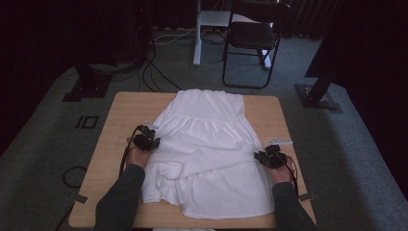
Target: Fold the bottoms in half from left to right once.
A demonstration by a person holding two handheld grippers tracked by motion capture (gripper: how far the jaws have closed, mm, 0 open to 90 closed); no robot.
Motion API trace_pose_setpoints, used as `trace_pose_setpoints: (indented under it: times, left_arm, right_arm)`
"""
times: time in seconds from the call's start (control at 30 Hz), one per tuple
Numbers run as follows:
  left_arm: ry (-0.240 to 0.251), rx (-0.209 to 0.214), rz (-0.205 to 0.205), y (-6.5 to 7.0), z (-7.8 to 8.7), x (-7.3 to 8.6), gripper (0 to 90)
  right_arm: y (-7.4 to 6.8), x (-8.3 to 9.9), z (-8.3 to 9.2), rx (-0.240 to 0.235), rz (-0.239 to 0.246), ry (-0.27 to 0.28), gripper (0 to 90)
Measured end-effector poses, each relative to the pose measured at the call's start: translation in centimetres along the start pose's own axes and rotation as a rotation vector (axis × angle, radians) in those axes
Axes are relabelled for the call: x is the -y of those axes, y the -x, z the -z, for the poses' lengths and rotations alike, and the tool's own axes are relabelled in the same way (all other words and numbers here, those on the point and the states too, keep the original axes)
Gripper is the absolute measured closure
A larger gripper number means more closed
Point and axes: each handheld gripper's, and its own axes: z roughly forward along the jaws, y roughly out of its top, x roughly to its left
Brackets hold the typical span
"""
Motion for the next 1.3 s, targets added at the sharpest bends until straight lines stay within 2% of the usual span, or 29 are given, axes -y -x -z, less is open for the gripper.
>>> trace_pose_setpoints:
  times: [0.03, 0.07, 0.1, 0.17, 0.27, 0.37, 0.4, 0.43, 0.47, 0.57, 0.6, 0.63, 0.67, 0.73, 0.77, 0.87, 0.9, 0.93, 0.97, 1.0, 1.03, 1.13, 1.23, 1.27, 1.3]
  left_arm:
    - [0.0, 0.0, 0.0, 0.0, 0.0, 0.0, 68.0]
    - [0.032, 0.013, -0.001, 0.0, 1.4, 0.8, 67.1]
    - [0.032, 0.013, -0.001, 0.0, 1.4, 0.8, 66.7]
    - [0.052, 0.024, 0.0, -0.1, 3.0, 1.7, 65.8]
    - [0.09, 0.032, -0.004, -0.1, 5.4, 3.2, 63.8]
    - [0.108, 0.035, -0.015, 0.2, 7.4, 4.8, 62.5]
    - [0.109, 0.046, -0.018, 0.4, 7.9, 5.4, 62.0]
    - [0.109, 0.046, -0.018, 0.4, 7.9, 5.4, 60.5]
    - [0.122, 0.063, -0.033, 0.9, 9.2, 7.1, 59.0]
    - [0.134, 0.098, 0.001, 1.2, 10.5, 9.1, 56.7]
    - [0.134, 0.098, 0.001, 1.2, 10.5, 9.1, 56.4]
    - [0.138, 0.129, 0.039, 1.3, 10.9, 10.3, 56.2]
    - [0.136, 0.136, 0.043, 1.4, 11.0, 10.8, 55.9]
    - [0.127, 0.145, 0.046, 1.9, 11.1, 11.7, 54.8]
    - [0.124, 0.163, 0.042, 2.2, 11.2, 12.1, 54.7]
    - [0.115, 0.196, 0.01, 3.3, 11.4, 12.8, 52.3]
    - [0.12, 0.224, 0.0, 3.7, 11.5, 13.1, 51.5]
    - [0.12, 0.246, -0.018, 4.1, 11.7, 13.4, 50.9]
    - [0.119, 0.279, -0.022, 4.4, 11.8, 13.8, 50.8]
    - [0.12, 0.308, -0.025, 4.7, 11.8, 14.1, 50.8]
    - [0.112, 0.32, -0.033, 4.9, 11.8, 14.4, 50.9]
    - [0.071, 0.316, -0.086, 5.5, 11.2, 14.8, 55.0]
    - [0.064, 0.325, -0.079, 5.2, 11.3, 14.7, 79.2]
    - [0.064, 0.325, -0.079, 5.2, 11.3, 14.7, 84.6]
    - [0.065, 0.318, -0.078, 5.0, 11.6, 14.8, 88.4]
  right_arm:
    - [0.0, 0.0, 0.0, 0.0, 0.0, 0.0, 68.6]
    - [-0.1, -0.3, 0.8, 0.005, -0.016, 0.029, 60.9]
    - [-0.1, -0.3, 0.8, 0.005, -0.016, 0.029, 60.9]
    - [-0.3, -0.8, 1.8, -0.019, -0.034, 0.092, 57.8]
    - [-1.5, -2.5, 2.2, -0.028, 0.015, 0.121, 55.8]
    - [-2.7, -4.3, 1.1, -0.068, 0.047, 0.12, 55.5]
    - [-3.0, -4.9, 0.5, -0.07, 0.07, 0.116, 55.6]
    - [-3.0, -4.9, 0.5, -0.07, 0.07, 0.116, 55.6]
    - [-3.6, -6.2, -1.7, -0.09, 0.094, 0.079, 55.5]
    - [-3.8, -7.1, -3.6, -0.112, 0.078, 0.05, 51.7]
    - [-4.0, -7.4, -4.1, -0.116, 0.079, 0.043, 50.6]
    - [-4.2, -7.6, -4.7, -0.117, 0.082, 0.033, 48.8]
    - [-4.4, -7.8, -5.0, -0.118, 0.082, 0.024, 47.6]
    - [-4.7, -8.2, -5.8, -0.112, 0.09, 0.015, 46.6]
    - [-4.9, -8.3, -6.1, -0.118, 0.091, 0.011, 46.2]
    - [-5.2, -8.4, -7.1, -0.135, 0.088, -0.016, 44.8]
    - [-5.3, -8.3, -7.5, -0.129, 0.091, -0.033, 46.0]
    - [-5.3, -8.2, -7.8, -0.124, 0.096, -0.048, 51.6]
    - [-5.3, -8.1, -7.9, -0.131, 0.101, -0.053, 61.7]
    - [-5.3, -8.0, -7.6, -0.137, 0.109, -0.044, 70.9]
    - [-5.3, -7.8, -7.2, -0.136, 0.109, -0.036, 77.5]
    - [-5.1, -7.4, -5.2, -0.137, 0.122, 0.024, 88.1]
    - [-4.6, -6.8, -2.7, -0.152, 0.133, 0.083, 89.1]
    - [-4.6, -6.8, -2.7, -0.152, 0.133, 0.083, 89.1]
    - [-4.1, -6.1, -0.6, -0.176, 0.13, 0.126, 89.1]
